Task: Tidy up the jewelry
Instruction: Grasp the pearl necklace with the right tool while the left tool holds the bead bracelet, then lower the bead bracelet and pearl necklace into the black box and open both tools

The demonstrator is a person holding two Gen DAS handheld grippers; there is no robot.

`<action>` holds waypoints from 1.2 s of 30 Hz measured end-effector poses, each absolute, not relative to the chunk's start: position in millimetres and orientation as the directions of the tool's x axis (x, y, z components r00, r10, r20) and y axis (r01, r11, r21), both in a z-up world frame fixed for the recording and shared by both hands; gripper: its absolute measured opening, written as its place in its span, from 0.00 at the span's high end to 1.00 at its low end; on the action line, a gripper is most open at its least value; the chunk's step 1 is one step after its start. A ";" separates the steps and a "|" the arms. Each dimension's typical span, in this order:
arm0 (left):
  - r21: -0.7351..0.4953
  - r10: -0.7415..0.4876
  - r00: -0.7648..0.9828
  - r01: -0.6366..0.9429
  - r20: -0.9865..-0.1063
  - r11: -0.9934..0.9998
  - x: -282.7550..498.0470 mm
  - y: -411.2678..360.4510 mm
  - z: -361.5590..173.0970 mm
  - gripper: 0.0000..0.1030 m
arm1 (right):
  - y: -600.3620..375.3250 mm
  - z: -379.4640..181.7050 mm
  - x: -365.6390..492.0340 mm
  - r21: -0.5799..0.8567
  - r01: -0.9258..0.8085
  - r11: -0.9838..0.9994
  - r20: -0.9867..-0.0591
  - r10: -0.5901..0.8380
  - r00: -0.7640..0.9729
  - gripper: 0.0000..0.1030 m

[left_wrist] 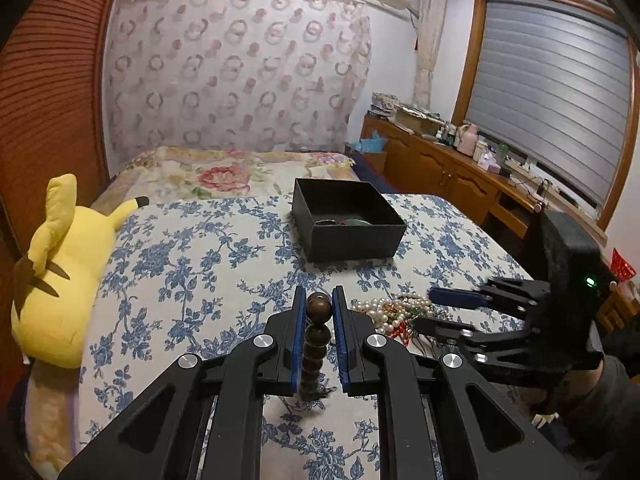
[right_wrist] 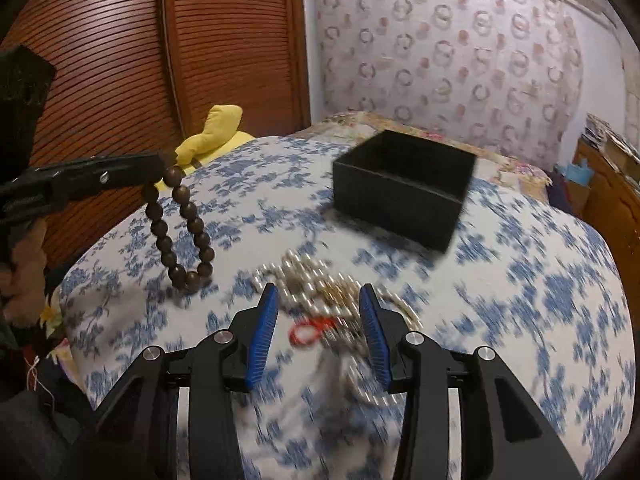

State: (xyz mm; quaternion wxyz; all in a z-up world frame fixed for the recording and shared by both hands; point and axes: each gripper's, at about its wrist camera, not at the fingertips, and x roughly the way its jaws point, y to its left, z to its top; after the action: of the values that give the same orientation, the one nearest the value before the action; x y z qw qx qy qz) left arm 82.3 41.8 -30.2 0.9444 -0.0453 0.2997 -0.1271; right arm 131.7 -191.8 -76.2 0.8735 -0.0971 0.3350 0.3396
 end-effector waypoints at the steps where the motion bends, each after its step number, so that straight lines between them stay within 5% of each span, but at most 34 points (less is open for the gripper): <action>1: -0.164 -0.268 0.789 0.212 -0.553 0.963 81.4 43.1 -30.3 0.88 | -185.2 -76.6 135.5 0.062 -0.666 0.743 -0.657 0.533 0.533 0.57; 8: -0.185 -0.275 0.788 0.206 -0.552 0.961 79.6 49.6 -34.4 0.88 | -154.6 -91.7 161.8 0.070 -0.671 0.738 -0.720 0.503 0.478 0.61; 12: -0.188 -0.278 0.786 0.207 -0.552 0.960 78.9 50.2 -36.4 0.88 | -151.6 -91.1 166.2 0.060 -0.674 0.736 -0.723 0.497 0.479 0.75; 36: -0.159 -0.290 0.820 0.243 -0.493 0.957 102.7 33.4 7.3 0.88 | -208.2 26.1 155.6 0.029 -0.677 0.736 -0.517 0.591 0.620 0.78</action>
State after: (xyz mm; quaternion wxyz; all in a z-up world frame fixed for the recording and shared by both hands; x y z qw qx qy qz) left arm 102.7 33.4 7.3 0.9530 -0.0444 0.2652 -0.1397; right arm 155.6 -208.2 26.1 0.8959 -0.0844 0.2552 0.3536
